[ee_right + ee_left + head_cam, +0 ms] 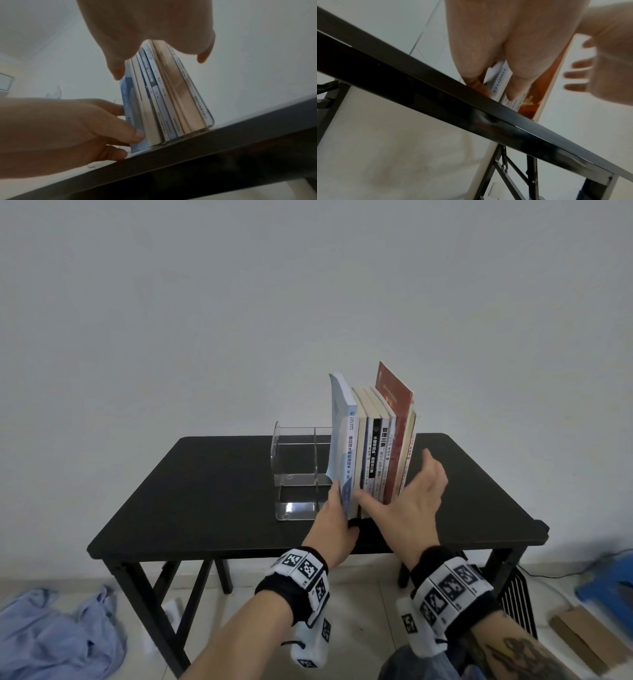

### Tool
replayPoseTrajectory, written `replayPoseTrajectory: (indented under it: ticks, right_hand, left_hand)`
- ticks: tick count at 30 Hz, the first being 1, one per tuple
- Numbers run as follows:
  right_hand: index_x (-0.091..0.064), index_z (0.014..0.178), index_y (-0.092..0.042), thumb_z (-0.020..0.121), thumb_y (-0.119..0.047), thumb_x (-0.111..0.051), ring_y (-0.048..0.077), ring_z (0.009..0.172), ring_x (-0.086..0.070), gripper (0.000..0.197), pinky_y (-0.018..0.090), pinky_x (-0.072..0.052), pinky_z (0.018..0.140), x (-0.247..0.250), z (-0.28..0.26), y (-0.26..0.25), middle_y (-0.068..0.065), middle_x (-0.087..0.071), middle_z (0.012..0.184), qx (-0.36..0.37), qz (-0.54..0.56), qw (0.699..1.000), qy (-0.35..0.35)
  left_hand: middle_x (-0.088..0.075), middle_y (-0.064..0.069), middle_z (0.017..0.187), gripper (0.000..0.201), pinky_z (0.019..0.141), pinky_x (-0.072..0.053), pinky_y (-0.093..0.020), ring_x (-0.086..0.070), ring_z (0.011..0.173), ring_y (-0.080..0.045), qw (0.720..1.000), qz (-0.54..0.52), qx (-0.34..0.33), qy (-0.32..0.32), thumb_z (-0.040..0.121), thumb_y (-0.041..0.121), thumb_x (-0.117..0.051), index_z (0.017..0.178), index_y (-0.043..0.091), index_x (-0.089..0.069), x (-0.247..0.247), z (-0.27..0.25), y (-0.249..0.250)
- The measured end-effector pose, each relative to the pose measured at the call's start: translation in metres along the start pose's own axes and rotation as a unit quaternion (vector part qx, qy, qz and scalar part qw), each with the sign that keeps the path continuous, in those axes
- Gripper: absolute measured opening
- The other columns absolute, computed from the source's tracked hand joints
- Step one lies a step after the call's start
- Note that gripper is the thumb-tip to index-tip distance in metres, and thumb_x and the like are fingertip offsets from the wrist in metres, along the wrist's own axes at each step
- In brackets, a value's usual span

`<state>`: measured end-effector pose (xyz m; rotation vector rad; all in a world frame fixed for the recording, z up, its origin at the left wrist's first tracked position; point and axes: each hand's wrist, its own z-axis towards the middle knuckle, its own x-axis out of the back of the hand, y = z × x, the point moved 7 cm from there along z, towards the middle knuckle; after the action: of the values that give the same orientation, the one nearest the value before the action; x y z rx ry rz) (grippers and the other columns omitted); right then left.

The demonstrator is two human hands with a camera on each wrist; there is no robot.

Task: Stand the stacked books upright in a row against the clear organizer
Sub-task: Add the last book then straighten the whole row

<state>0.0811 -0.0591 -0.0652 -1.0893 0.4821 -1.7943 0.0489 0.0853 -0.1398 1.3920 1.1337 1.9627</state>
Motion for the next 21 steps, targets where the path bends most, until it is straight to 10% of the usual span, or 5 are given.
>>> replayPoseTrajectory:
  ticks: [6,13,21]
  right_hand:
    - [-0.007,0.146,-0.037,0.055,-0.039,-0.089,0.016,0.133,-0.038,0.123,0.048,-0.04,0.107,-0.032,0.01,0.028,-0.001,-0.035,0.141,-0.06,0.138,0.982,-0.111]
    - [-0.027,0.139,-0.025,0.067,-0.025,-0.085,0.007,0.12,-0.04,0.092,0.03,-0.042,0.097,-0.034,0.014,0.036,-0.007,-0.039,0.127,-0.048,0.127,0.986,-0.099]
    - [-0.037,0.116,-0.026,0.085,-0.024,-0.07,0.019,0.099,-0.061,0.045,0.043,-0.053,0.084,-0.03,0.022,0.047,-0.001,-0.055,0.117,-0.045,0.023,0.994,-0.099]
  left_hand:
    - [-0.06,-0.01,0.131,0.069,0.099,-0.051,-0.032,-0.061,0.119,-0.022,0.999,0.003,-0.01,0.032,0.093,0.0,-0.056,0.151,0.02,-0.024,0.006,-0.006,0.004]
    - [-0.067,-0.016,0.116,0.081,0.089,-0.057,-0.037,-0.068,0.099,-0.024,0.997,0.069,0.001,0.032,0.097,0.001,-0.052,0.158,0.02,-0.002,0.004,-0.004,0.005]
    - [-0.068,-0.014,0.103,0.078,0.083,-0.058,-0.041,-0.068,0.088,-0.025,0.992,0.098,0.031,0.078,0.094,-0.001,-0.053,0.155,0.02,-0.01,0.003,-0.008,0.008]
